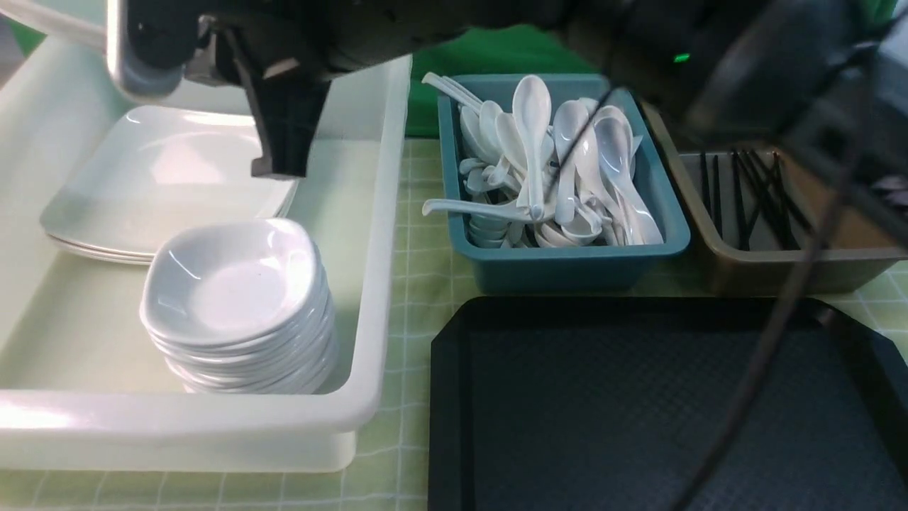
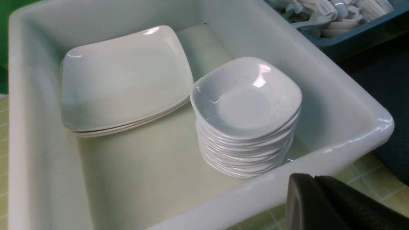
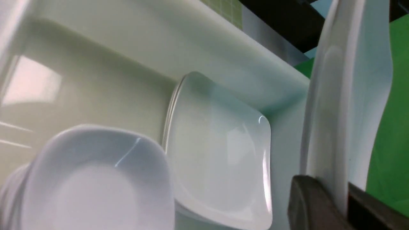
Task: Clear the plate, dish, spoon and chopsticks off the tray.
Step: Use the right arm to put the plate into the large storage box on the left
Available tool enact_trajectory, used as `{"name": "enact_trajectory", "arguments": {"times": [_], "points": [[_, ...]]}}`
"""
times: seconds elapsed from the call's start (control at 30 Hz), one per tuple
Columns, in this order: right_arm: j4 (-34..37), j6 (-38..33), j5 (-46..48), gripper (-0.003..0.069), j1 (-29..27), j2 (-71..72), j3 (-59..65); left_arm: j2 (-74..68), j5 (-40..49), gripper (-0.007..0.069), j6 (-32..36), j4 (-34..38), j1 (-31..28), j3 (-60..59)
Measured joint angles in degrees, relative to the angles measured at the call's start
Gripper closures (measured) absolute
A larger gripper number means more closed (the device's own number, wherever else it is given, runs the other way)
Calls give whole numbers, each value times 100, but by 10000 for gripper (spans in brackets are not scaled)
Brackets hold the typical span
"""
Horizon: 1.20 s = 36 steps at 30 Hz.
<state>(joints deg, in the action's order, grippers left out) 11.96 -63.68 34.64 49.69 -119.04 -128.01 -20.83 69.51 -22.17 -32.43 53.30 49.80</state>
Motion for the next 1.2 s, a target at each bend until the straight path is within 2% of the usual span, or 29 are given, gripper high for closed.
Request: {"name": "enact_trajectory", "arguments": {"times": [0.23,0.4,0.9,1.2], "points": [[43,-344,-89,603,-137,-1723,-1613,0,-499,583,42,263,0,0],[54,-641,-483,603,-216,-2273,-1736,0,-589,583,42,538,0,0],[101,-666,-900,600,-328,-2755,-1743,0,-664,583,36,925,5,0],[109,-305,-1009,537,-381,-2755,-1770,0,-680,583,85,1007,5,0]]}}
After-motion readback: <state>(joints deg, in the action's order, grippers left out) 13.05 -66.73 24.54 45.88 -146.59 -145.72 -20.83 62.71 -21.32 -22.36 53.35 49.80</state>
